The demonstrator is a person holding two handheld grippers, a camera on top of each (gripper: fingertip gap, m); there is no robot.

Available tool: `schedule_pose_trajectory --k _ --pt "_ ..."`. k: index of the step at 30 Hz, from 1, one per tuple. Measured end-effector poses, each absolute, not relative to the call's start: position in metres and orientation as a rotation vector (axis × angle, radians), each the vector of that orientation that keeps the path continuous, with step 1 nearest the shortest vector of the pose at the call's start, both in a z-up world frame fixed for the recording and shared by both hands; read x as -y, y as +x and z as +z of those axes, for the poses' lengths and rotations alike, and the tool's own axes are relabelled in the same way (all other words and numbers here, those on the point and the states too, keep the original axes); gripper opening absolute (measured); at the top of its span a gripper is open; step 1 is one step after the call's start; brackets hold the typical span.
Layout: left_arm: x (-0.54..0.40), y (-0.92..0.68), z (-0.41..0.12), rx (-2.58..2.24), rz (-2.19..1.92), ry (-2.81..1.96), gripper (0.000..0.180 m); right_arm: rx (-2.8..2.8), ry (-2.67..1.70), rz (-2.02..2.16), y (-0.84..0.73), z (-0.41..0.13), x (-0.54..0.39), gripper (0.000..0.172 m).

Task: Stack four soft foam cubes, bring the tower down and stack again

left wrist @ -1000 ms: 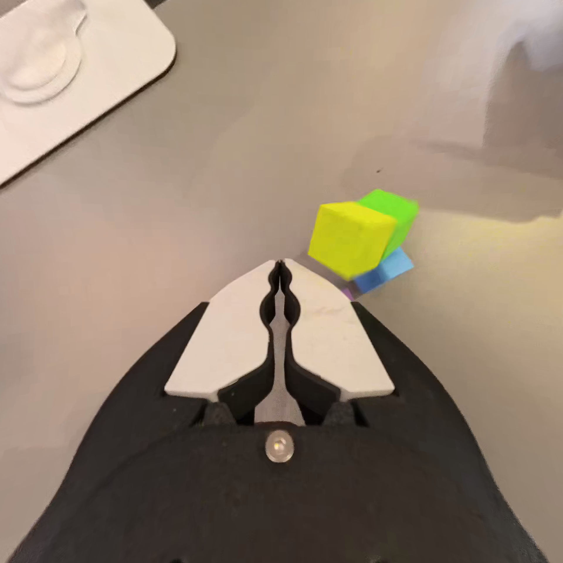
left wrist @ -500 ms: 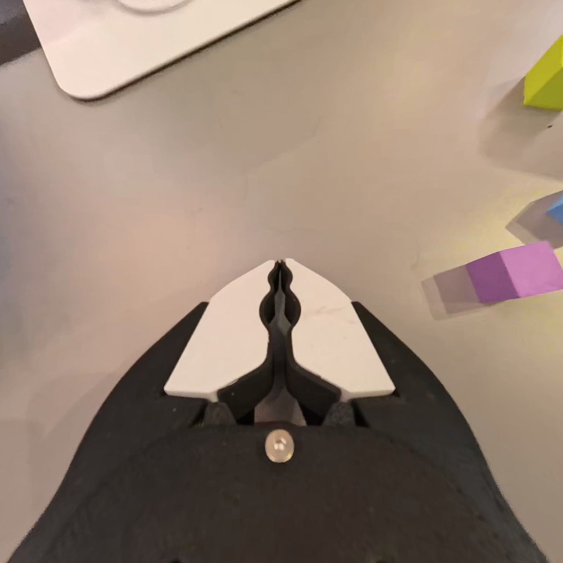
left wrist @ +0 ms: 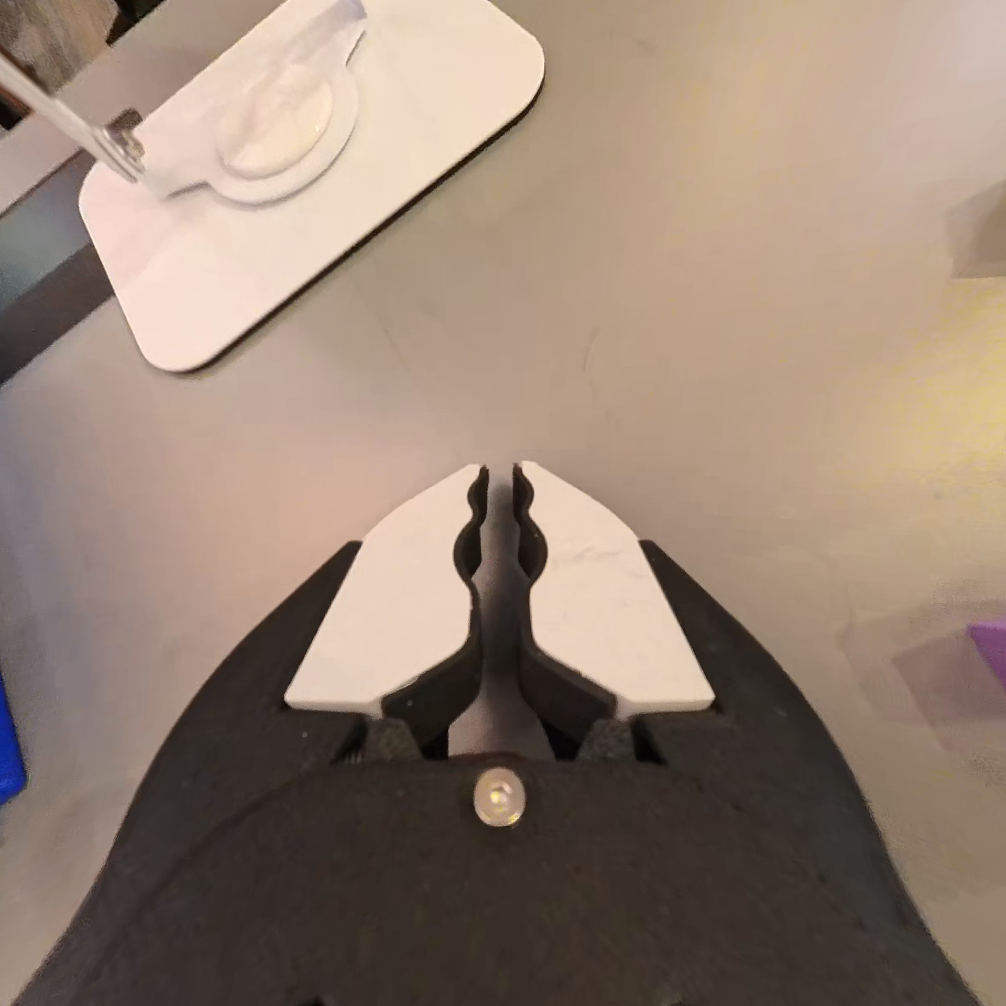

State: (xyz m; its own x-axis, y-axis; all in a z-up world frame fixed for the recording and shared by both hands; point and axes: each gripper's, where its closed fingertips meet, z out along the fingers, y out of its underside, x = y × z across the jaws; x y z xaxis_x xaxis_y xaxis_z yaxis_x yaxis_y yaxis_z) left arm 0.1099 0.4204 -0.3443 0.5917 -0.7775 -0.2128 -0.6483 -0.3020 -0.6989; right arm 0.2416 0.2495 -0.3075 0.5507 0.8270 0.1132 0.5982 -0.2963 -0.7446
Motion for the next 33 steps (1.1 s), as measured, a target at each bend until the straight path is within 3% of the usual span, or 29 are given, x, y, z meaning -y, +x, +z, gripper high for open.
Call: schedule_pose_trajectory --k 7,15,33 --pt "-0.441 0.124 -0.341 -1.143 -0.219 -2.005 0.01 1.449 -2.052 0.29 0.219 -0.311 -0.252 0.042" --pt "-0.446 0.13 -0.332 -1.193 -0.28 -1.901 0.011 1.639 -2.126 0.253 0.217 -0.334 -0.262 0.03" --pt "-0.474 0.117 -0.324 -1.096 -0.414 -1.93 0.014 1.099 -2.379 0.252 0.16 -0.304 -0.272 0.026"
